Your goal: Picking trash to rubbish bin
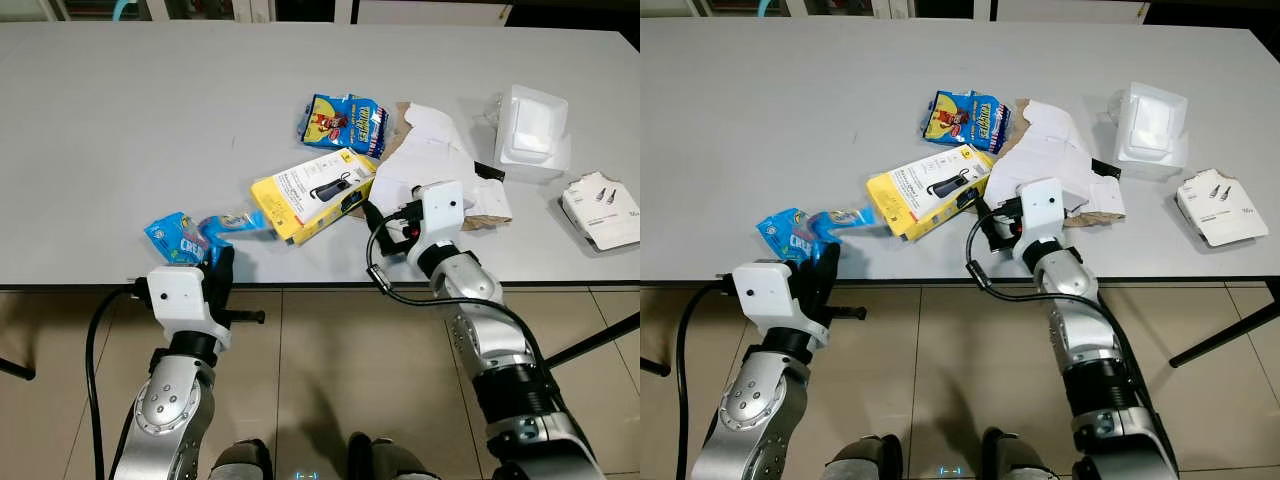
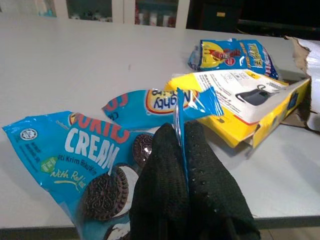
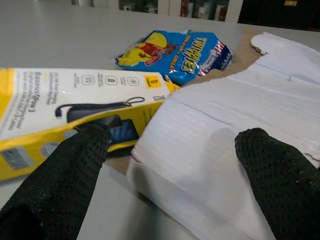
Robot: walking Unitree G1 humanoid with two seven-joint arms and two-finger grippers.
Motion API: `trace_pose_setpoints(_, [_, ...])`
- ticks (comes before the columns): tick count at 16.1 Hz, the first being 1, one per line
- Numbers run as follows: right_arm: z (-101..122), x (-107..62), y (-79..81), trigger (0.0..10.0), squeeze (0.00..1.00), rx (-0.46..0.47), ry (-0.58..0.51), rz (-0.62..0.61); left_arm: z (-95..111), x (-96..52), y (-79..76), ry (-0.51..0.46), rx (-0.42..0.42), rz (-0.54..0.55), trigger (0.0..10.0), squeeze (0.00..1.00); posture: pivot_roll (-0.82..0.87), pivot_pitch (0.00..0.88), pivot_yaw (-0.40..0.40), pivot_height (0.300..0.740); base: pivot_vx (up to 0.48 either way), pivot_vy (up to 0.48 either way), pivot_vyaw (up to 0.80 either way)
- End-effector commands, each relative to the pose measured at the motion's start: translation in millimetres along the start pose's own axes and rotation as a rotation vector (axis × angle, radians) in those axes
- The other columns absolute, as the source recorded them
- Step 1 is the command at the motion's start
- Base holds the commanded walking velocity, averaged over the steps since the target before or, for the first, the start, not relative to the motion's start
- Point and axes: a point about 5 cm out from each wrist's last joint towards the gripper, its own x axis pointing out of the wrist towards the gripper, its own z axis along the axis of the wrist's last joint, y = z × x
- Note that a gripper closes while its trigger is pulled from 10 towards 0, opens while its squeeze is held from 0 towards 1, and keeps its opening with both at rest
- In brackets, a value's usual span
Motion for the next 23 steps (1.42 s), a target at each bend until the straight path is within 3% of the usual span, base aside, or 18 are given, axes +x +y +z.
trace_pose_setpoints(1, [-1.8, 0.2, -8.2, 10.0, 1.0, -0.04, 0.011, -0.031, 0.9, -1.9, -1.6, 0.009, -0.005, -0.017, 1.1, 0.0, 0.04, 0.17, -0.001, 0.74, 0.0, 0.0, 0.0])
trace_pose_setpoints(2, [-2.5, 1.6, -14.8, 10.0, 0.99, -0.077, 0.019, -0.056, 0.5, -2.0, -1.1, 0.014, -0.003, -0.018, 1.9, 0.0, 0.04, 0.17, -0.001, 0.74, 0.0, 0.0, 0.0])
trace_pose_setpoints(3, [-3.5, 2.7, -21.5, 10.0, 0.89, -0.081, 0.032, -0.077, 0.3, -2.0, -1.1, 0.017, -0.004, -0.02, 1.5, 0.0, 0.04, 0.17, -0.001, 0.74, 0.0, 0.0, 0.0])
trace_pose_setpoints(4, [-5.4, 3.6, -27.1, 10.0, 0.69, -0.08, 0.052, -0.087, 0.4, -2.3, -1.5, 0.019, -0.007, -0.025, 0.2, 0.0, 0.04, 0.173, 0.005, 0.74, 0.0, 0.0, 0.0])
trace_pose_setpoints(5, [-5.3, 4.2, -32.9, 10.0, 0.46, -0.075, 0.056, -0.1, 0.4, -2.6, -2.4, 0.021, -0.009, -0.031, 0.0, 0.0, 0.04, 0.173, 0.005, 0.74, 0.0, 0.0, 0.0])
trace_pose_setpoints(6, [-4.8, 4.7, -37.1, 10.0, 0.09, -0.077, 0.058, -0.109, 0.2, -2.8, -3.2, 0.023, -0.011, -0.035, 0.0, 0.0, 0.04, 0.173, 0.005, 0.74, 0.0, 0.0, 0.0])
trace_pose_setpoints(7, [-3.6, 5.3, -43.0, 10.0, 0.0, -0.084, 0.061, -0.123, 0.3, -3.6, -3.5, 0.025, -0.013, -0.038, 0.0, 0.0, 0.04, 0.177, 0.005, 0.74, 0.0, 0.0, 0.0])
trace_pose_setpoints(14, [8.5, 2.0, -78.5, 10.0, 0.0, -0.142, 0.02, -0.264, -1.0, -6.0, -2.5, 0.049, -0.009, -0.053, 0.4, 0.0, 0.04, 0.188, 0.022, 0.74, 0.0, 0.0, 0.0])
trace_pose_setpoints(17, [5.1, 1.4, -83.2, 10.0, 0.0, -0.145, 0.045, -0.279, -1.0, -5.8, -2.8, 0.054, -0.009, -0.057, 0.7, 0.0, 0.04, 0.187, 0.023, 0.74, 0.0, 0.0, 0.0])
trace_pose_setpoints(19, [-6.9, 0.7, -83.9, 10.0, 0.0, -0.035, 0.11, -0.289, -1.1, -6.6, -2.3, 0.058, -0.007, -0.055, 1.1, 0.0, 0.04, 0.188, 0.023, 0.74, 0.0, 0.0, 0.0])
trace_pose_setpoints(23, [-15.6, 3.6, -77.9, 10.0, 0.0, 0.099, 0.153, -0.264, -1.2, -6.7, -1.7, 0.062, -0.006, -0.056, 1.1, 0.0, 0.05, 0.188, 0.025, 0.74, 0.0, 0.0, 0.0])
